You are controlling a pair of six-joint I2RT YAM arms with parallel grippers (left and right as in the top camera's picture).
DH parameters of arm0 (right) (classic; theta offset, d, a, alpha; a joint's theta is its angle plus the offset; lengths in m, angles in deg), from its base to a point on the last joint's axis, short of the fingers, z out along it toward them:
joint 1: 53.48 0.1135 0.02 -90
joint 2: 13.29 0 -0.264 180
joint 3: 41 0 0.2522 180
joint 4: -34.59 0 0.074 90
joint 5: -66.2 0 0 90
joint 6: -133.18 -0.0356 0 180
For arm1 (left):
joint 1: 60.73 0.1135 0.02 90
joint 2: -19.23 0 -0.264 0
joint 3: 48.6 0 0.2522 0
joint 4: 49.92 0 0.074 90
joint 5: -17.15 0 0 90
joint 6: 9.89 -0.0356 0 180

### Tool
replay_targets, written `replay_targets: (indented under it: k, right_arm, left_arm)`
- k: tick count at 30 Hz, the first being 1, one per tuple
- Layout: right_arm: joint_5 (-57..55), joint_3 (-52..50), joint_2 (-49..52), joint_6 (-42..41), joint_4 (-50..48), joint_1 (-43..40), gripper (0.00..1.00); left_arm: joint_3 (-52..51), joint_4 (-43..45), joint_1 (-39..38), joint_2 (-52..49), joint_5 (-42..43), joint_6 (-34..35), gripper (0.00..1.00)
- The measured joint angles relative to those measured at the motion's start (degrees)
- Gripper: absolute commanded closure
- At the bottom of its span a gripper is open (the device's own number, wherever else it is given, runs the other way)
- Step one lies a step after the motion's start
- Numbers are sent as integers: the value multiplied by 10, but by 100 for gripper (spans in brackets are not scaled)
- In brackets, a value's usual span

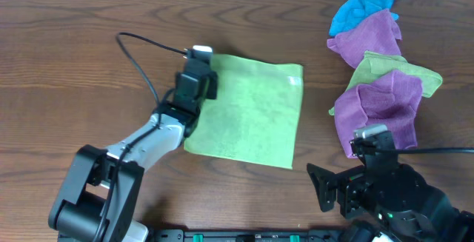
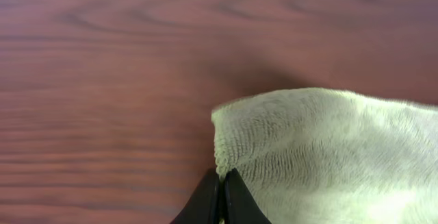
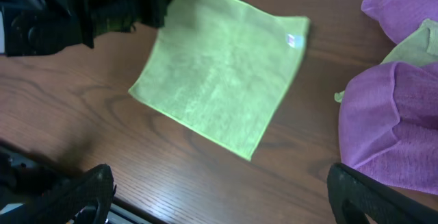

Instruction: Fold the cloth

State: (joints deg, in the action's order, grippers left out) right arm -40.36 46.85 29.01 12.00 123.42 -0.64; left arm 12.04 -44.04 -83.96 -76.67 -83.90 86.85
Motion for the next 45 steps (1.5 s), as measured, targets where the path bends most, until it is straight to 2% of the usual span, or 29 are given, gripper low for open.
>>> replay_targets:
  k: [1,3,8,14,17,27,32,36,37,38,41,45]
  right_arm:
    - [0,0,0,0,0,0,1]
    - [0,0,0,0,0,0,1]
    - [-1,0,0,0,0,0,1]
    - [-8,-1,1,0,-3,0,1]
    - [-14,-16,1,0,-11,0,1]
    - [-4,-124,36,0,-95,-11,1]
    - [34,-156,41,12,-128,-90,1]
    - [104,-187,42,48,-168,-191,1]
    - [127,-200,44,57,-177,-220,1]
    - [151,-211,48,66,-185,-244,1]
    - [231,-243,75,94,-205,-303,3]
    - [311,-270,134,123,-216,-341,6]
  left_arm:
    - [0,8,11,0,-11,-5,67]
    - [0,19,33,0,-25,-7,6]
    - [1,-14,85,0,-47,-5,4]
    - [2,-141,81,0,-50,-4,5]
    - [2,-206,73,17,-22,-4,4]
    - [3,-397,66,225,117,16,5]
    - [4,-523,66,265,245,23,5]
    - [4,-538,66,265,328,23,1]
    - [4,-538,66,265,341,26,0]
    - [4,-538,66,265,351,34,7]
    - [4,-553,66,265,369,55,11]
    - [4,-611,66,265,365,66,11]
